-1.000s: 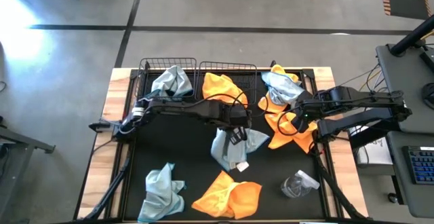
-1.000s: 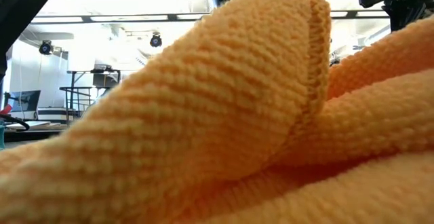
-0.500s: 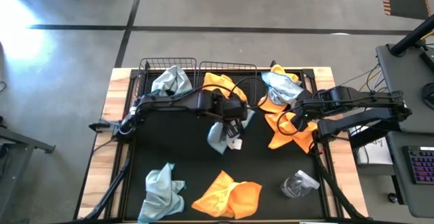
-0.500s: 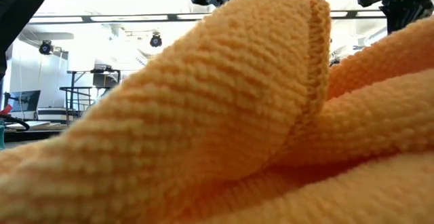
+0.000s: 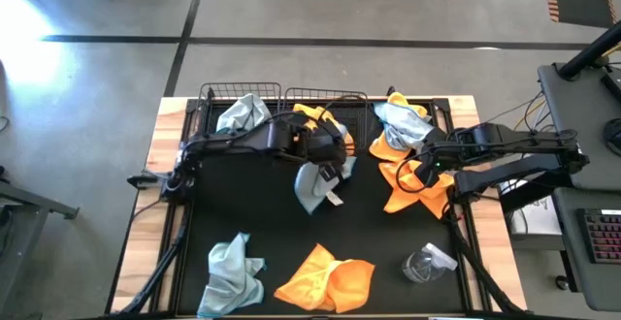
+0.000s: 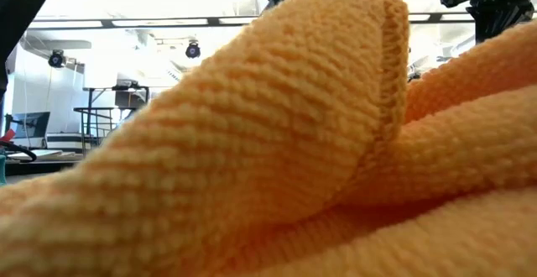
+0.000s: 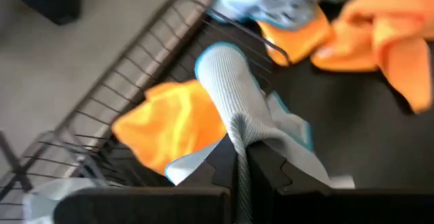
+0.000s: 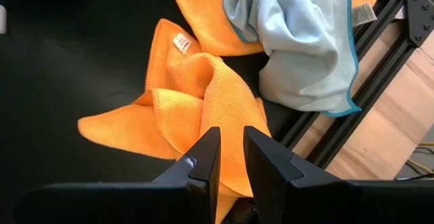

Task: Sort microfiber towel by color & place in baskets
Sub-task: Put the blue towel into the left black wire basket

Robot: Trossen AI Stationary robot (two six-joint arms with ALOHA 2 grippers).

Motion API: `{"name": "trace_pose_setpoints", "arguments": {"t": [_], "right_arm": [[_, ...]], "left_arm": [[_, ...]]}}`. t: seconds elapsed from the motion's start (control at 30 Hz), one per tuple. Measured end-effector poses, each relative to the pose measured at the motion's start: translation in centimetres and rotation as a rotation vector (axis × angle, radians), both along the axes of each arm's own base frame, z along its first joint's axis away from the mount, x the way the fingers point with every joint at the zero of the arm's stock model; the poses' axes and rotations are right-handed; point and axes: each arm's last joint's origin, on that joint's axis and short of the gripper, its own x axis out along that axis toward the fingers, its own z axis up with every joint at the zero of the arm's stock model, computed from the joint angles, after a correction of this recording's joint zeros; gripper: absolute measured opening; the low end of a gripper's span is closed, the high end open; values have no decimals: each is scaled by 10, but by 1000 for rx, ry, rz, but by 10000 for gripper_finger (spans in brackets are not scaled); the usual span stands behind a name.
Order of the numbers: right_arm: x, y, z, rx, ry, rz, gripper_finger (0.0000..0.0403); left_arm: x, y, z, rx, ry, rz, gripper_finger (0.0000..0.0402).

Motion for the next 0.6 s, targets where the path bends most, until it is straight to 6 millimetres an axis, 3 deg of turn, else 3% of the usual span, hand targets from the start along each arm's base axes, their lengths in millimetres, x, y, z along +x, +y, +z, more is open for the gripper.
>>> {"name": "trace_pose_setpoints", "arguments": {"t": [0.2, 0.6], "right_arm": [[0, 0, 0, -3, 5, 17, 59], [0, 0, 0, -19, 9, 25, 59]], "left_arm": [[-18, 8, 31, 80, -129, 69, 0], [-72, 22, 91, 283, -312, 259, 0]]}}
